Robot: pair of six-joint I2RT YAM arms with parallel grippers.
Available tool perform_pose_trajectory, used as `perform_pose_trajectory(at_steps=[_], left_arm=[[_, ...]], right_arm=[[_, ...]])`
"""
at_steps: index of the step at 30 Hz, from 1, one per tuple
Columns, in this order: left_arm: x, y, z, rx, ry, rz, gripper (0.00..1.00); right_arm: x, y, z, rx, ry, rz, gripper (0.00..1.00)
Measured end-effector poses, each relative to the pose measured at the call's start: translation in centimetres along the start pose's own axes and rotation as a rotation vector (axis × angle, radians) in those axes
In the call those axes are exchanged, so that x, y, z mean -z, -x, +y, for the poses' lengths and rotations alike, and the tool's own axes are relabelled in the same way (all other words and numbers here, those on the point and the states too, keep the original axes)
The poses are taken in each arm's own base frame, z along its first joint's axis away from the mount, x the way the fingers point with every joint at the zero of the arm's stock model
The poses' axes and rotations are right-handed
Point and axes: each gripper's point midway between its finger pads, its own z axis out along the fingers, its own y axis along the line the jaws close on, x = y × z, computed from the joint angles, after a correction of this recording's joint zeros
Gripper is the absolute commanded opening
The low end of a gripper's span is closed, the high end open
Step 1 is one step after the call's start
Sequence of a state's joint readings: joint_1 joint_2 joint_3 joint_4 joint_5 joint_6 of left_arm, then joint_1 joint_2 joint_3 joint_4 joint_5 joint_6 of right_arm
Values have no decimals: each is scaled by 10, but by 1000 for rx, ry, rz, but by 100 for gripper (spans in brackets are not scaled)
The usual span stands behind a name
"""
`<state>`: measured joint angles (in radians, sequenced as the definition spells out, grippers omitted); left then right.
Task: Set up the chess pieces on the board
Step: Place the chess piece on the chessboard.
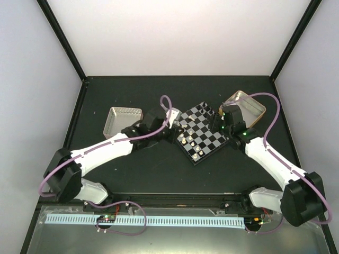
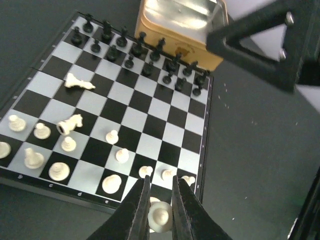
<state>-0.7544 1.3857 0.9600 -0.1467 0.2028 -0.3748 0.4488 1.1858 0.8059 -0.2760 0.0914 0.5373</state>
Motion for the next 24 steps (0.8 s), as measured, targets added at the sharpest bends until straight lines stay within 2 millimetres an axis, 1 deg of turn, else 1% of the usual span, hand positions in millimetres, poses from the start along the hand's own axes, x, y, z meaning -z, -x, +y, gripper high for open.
perform_pose_trajectory(at_steps=[2,5,10,13,17,24], left_arm=[[-9,-9,-4,-52,21,17,5],[-23,-24,-2,-106,63,52,5],[-45,-43,17,-142,151,103,4],[-53,-50,30,-144,204,119,3],[-58,-51,38,-146,244,119,3],[-66,-41,40,-143,267,87,3]], right_arm=[[-4,-1,-14,-61,-41,13,65],[-6,-3,-19,-111,-58,23,64],[-10,-9,-22,-148,-72,44,64],[-12,-12,-24,-159,-80,56,64],[-14,-15,-25,-167,-86,67,64],[-18,-19,-26,-166,-92,81,64]])
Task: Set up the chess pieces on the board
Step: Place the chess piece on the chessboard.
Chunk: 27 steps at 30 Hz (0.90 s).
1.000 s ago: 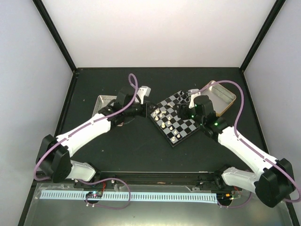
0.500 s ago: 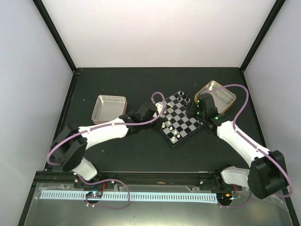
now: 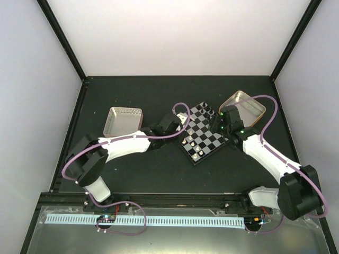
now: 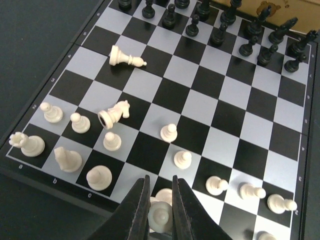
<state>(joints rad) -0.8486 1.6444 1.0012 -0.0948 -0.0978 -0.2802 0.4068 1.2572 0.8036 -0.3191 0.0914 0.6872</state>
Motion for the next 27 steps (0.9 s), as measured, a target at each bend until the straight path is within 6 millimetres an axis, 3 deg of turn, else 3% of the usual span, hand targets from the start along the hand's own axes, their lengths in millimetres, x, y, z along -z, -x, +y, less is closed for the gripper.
perform_pose_trajectory(at_steps=[9,27], left_arm=[[-15,2,4,7,14,0,4],[-42,-23,20,20,42,74,9]], right_arm=[[-2,-2,0,-2,0,10,64],[-11,-13,-1,0,-2,58,63]])
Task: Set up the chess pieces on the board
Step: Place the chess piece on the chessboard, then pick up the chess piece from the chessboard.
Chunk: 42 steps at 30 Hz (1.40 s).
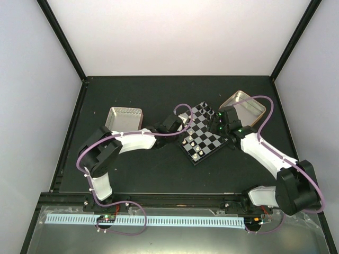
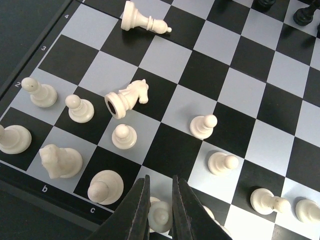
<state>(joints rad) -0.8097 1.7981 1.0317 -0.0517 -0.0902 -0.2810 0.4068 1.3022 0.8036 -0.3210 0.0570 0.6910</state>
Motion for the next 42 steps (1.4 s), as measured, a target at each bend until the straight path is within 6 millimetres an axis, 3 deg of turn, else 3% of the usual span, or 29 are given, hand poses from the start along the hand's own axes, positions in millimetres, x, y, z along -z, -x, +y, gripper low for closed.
perform_pose_trajectory(at_steps=[11,22,28,35,42], left_arm=[[-2,3,-2,2,-18,-1,26],[3,6,-4,4,-26,-4,36],[36,37,-1,34,-25,-94,39],[90,78,7,116,-29,-231,45],[130,86,26,205,-30,-295,48]], right_arm=[[-3,-4,1,-4,7,20,63],[-2,-3,6,15,16,38,63],[-10,15,29,102,49,63,60],[-55,10,57,248,47,191,59],[-93,9,86,418,28,257,59]])
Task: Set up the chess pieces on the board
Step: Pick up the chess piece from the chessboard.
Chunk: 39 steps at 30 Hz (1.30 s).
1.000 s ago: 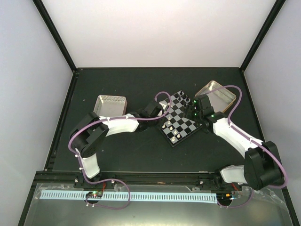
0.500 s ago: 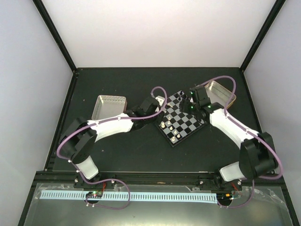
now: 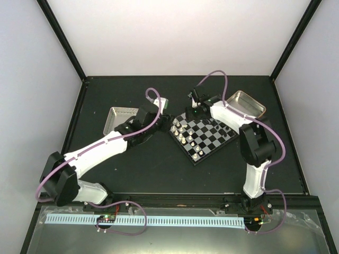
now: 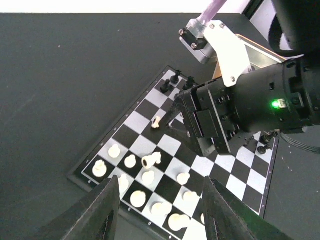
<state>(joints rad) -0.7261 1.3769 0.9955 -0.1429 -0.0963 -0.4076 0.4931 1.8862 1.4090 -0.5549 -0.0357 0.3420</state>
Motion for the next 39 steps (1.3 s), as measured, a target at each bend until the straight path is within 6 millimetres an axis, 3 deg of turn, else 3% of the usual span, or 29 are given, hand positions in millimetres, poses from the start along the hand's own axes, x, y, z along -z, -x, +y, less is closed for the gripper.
perform_pose_trajectory(at_steps=[6,11,21,28,34,39], left_arm=[[8,-14,31,93,24,38,49],[8,-26,47,149,30,78,49],[8,-33,44,173,-14,114,50],[8,-34,43,176,-25,119,50],[8,-34,42,179,-32,122,49],[8,-34,40,181,-41,125,50]], right_arm=[[-26,-8,-4,91,-52,82,57],[-35,-15,-9,146,-86,132,54],[-53,-7,-14,204,-134,146,49],[-63,-7,-15,213,-135,157,36],[-63,-3,-14,212,-138,148,31],[-66,-3,-14,200,-139,144,19]])
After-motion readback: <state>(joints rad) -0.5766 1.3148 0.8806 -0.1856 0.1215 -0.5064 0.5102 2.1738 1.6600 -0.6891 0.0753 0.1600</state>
